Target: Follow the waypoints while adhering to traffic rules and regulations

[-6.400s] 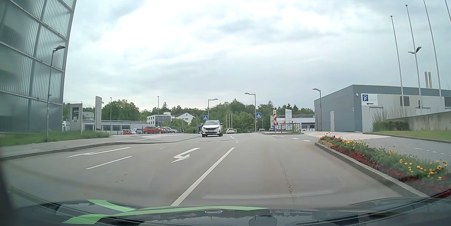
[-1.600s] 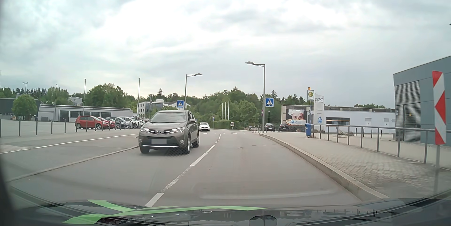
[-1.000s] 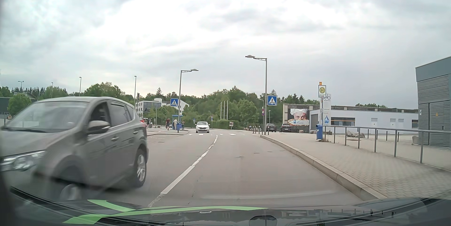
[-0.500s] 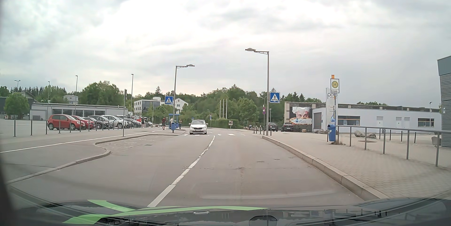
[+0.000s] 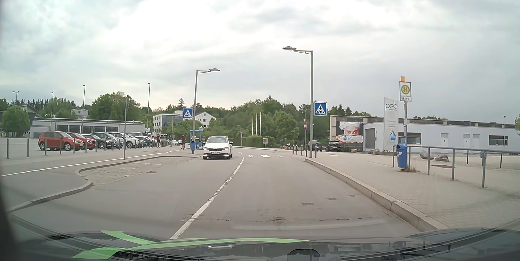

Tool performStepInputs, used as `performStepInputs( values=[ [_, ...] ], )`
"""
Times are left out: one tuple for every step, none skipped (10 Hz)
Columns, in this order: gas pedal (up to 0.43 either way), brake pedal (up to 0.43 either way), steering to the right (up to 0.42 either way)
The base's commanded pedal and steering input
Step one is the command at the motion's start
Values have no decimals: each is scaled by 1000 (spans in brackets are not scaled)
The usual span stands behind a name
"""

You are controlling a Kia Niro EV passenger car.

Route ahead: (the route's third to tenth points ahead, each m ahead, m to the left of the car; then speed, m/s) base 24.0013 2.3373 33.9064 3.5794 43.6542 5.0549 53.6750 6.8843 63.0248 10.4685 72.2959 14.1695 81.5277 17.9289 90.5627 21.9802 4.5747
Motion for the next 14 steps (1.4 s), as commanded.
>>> performStepInputs(
  values=[
    [39, 0, -1],
    [39, 0, 0],
    [39, 0, 0],
    [39, 0, 0],
    [39, 0, 0],
    [47, 0, -1],
    [47, 0, 0],
    [59, 0, 0],
    [67, 0, 0],
    [79, 0, 0],
    [79, 0, 0],
    [79, 0, -1],
    [79, 0, -1],
    [79, 0, -1]
  ],
)
